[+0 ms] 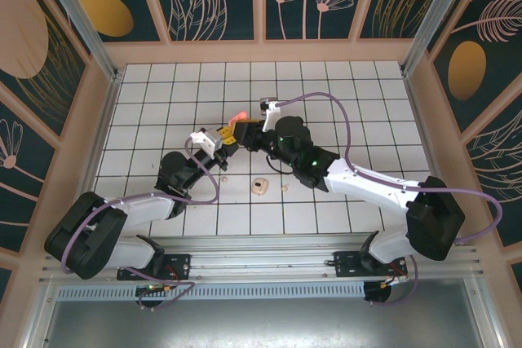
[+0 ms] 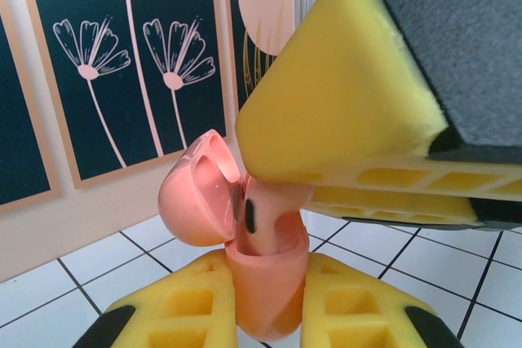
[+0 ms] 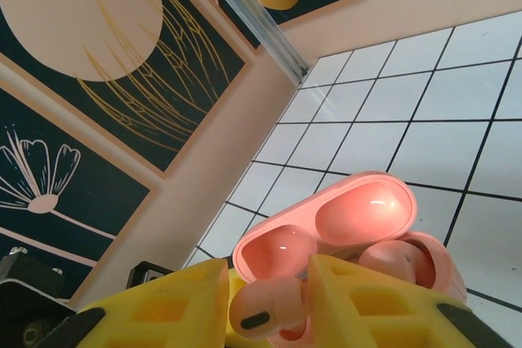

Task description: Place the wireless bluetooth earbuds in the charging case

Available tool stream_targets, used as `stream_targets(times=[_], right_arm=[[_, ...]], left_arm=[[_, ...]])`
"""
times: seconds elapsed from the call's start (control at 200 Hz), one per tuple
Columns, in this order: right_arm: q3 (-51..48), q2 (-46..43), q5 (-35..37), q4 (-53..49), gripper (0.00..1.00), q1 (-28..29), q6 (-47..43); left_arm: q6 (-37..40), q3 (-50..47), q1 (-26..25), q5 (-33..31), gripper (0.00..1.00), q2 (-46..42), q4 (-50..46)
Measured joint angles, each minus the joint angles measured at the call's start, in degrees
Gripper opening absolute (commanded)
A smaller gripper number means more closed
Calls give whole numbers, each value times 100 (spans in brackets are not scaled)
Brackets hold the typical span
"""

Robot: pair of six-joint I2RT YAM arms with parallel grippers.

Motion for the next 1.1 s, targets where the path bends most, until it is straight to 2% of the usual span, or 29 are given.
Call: stream_targets(times=[0.225, 0.551, 0.886, 1.101], right_arm=[[94, 0, 92, -219, 35, 0, -2], [293, -2, 129, -501, 46, 0, -76], [396, -420, -76, -1215, 46, -129, -356], [684, -431, -70, -2028, 65, -188, -472]], left_arm=[[2, 0, 0, 11, 6, -48, -70], [46, 0, 0, -2, 6, -118, -120], [68, 0, 0, 199, 6, -280, -166], [83, 2, 0, 302, 6, -302, -162]])
